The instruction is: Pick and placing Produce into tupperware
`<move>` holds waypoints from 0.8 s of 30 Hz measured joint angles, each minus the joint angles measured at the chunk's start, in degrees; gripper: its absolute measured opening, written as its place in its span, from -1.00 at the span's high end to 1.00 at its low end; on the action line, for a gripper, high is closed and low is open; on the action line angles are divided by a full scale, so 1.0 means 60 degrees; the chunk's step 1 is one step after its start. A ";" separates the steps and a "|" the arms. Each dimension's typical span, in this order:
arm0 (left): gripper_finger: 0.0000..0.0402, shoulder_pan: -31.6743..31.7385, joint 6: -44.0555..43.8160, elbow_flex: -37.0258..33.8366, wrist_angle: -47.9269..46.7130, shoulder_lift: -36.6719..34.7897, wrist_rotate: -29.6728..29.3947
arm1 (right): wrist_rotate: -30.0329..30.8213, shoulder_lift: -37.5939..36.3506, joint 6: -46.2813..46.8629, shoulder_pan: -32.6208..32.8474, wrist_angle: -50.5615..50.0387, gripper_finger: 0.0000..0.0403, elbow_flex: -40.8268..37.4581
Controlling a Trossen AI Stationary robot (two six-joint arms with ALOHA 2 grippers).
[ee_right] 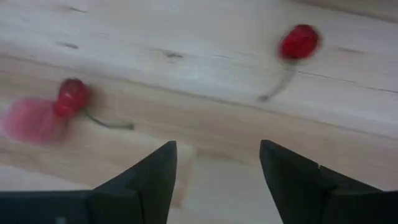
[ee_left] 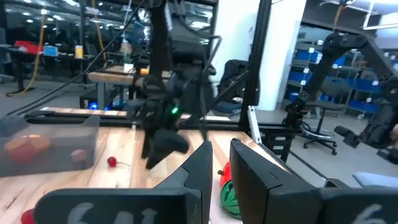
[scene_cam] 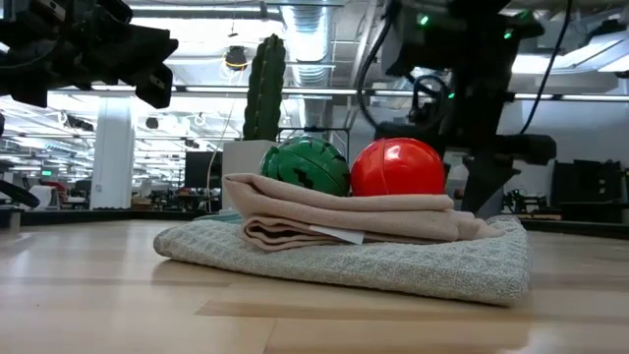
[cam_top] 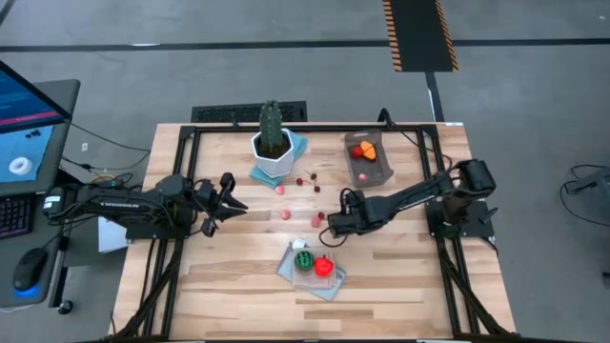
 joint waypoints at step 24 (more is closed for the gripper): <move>0.78 -0.0004 -0.0099 0.0000 -0.0053 0.0000 0.0356 | 0.0564 0.0532 -0.0051 -0.0594 -0.0971 0.06 0.0319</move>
